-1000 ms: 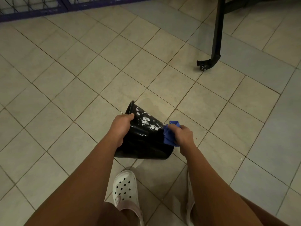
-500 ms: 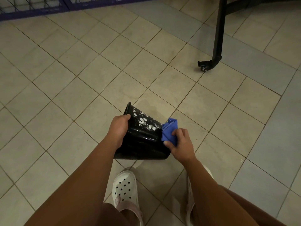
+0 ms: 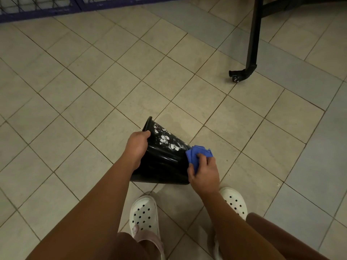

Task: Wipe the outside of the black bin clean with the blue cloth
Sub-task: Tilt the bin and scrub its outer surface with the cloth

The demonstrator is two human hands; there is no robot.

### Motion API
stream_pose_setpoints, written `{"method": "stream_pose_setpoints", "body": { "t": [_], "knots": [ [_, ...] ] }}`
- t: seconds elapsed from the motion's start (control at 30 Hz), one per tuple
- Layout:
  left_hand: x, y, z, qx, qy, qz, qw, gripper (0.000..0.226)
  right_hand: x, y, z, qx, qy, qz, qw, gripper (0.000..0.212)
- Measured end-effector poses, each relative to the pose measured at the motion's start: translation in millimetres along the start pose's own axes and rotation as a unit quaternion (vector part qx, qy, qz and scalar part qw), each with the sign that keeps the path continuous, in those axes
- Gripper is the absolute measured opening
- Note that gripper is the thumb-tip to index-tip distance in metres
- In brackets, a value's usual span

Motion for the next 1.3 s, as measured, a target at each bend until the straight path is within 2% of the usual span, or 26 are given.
{"method": "stream_pose_setpoints", "body": {
  "t": [0.1, 0.17, 0.33, 0.43, 0.6, 0.8, 0.93, 1.0, 1.23, 1.3],
  "knots": [
    [-7, -2, 0, -0.005, -0.031, -0.024, 0.999, 0.032, -7, -7, 3, 0.025, -0.039, -0.062, 0.997, 0.043],
    [-13, -1, -2, -0.013, -0.061, -0.038, 0.997, 0.032, -4, -5, 9, 0.022, -0.045, -0.055, 0.997, 0.038],
    [-18, -4, -1, -0.031, -0.077, -0.038, 0.996, 0.058, -8, 14, 18, -0.069, -0.075, 0.132, 0.986, 0.016],
    [-21, -2, -1, -0.045, -0.087, -0.028, 0.995, 0.078, -4, 14, 20, -0.045, -0.038, 0.155, 0.986, 0.018],
    [-12, 3, 1, -0.034, -0.046, 0.01, 0.998, 0.051, -14, 13, -8, 0.031, 0.033, 0.093, 0.995, 0.033],
    [-15, -1, 2, -0.027, -0.017, 0.036, 0.999, 0.045, -34, 15, 7, 0.005, -0.024, 0.051, 0.998, 0.03],
    [-13, -1, 2, -0.023, 0.007, 0.034, 0.999, 0.041, -5, 19, 12, -0.031, 0.104, 0.072, 0.991, 0.028],
    [-13, -2, 3, -0.024, 0.012, 0.034, 0.999, 0.042, -9, 15, 4, -0.016, 0.125, 0.049, 0.991, 0.029],
    [-14, -3, 6, -0.041, 0.026, 0.042, 0.998, 0.043, -45, 16, 4, 0.0, 0.011, 0.008, 1.0, 0.031],
    [-13, -2, 6, -0.042, 0.037, 0.044, 0.997, 0.043, -23, 16, 17, -0.044, 0.055, 0.002, 0.998, 0.033]
  ]
}}
Point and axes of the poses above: each hand's wrist, its own z-axis towards the middle knuckle, its own y-axis out of the palm, x = y × z, the point moved 10 cm from there along z, towards the middle knuckle, and after that the axes turned 6 degrees about -x, right-handed, at the moved point
